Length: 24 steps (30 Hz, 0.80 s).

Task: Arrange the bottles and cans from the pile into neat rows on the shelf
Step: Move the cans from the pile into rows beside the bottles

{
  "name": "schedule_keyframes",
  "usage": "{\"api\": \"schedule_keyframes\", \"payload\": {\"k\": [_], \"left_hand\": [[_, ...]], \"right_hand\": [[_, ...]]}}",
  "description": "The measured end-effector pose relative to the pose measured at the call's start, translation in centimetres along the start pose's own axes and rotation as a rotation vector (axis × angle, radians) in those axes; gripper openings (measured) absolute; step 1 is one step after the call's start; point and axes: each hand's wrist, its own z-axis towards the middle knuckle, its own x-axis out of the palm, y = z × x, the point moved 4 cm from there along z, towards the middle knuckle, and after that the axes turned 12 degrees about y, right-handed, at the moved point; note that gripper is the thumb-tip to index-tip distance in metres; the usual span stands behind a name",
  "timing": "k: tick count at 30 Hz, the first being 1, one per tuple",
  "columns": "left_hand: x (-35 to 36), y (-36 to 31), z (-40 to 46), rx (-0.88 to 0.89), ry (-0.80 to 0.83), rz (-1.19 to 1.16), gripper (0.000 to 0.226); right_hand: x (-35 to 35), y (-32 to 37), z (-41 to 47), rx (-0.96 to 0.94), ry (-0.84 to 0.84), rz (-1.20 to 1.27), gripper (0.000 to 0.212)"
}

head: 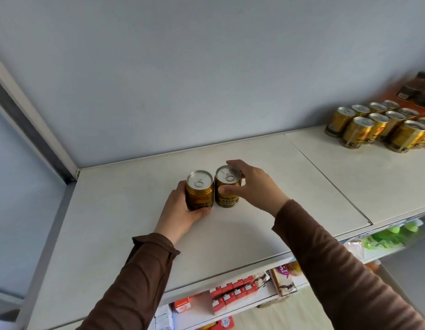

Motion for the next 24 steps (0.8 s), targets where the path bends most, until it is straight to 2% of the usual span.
{"api": "schedule_keyframes", "payload": {"k": [5,13,24], "left_hand": [[0.1,0.0,0.3,0.015,-0.017,-0.018,0.062],[4.3,-4.1,1.1,0.094,0.070,-0.055,0.065],[21.0,-16.2,2.9,0.230,0.216,-0.044,0.064]], "right_hand": [[-0.4,0.1,-0.4,-0.013,-0.066,-0.010,0.063],[-4.4,-3.8,-6.2,0.082,-0.193,0.012,0.066],[-15.7,-15.1,-19.9,0.137,-0.369,0.040,0.066]]}}
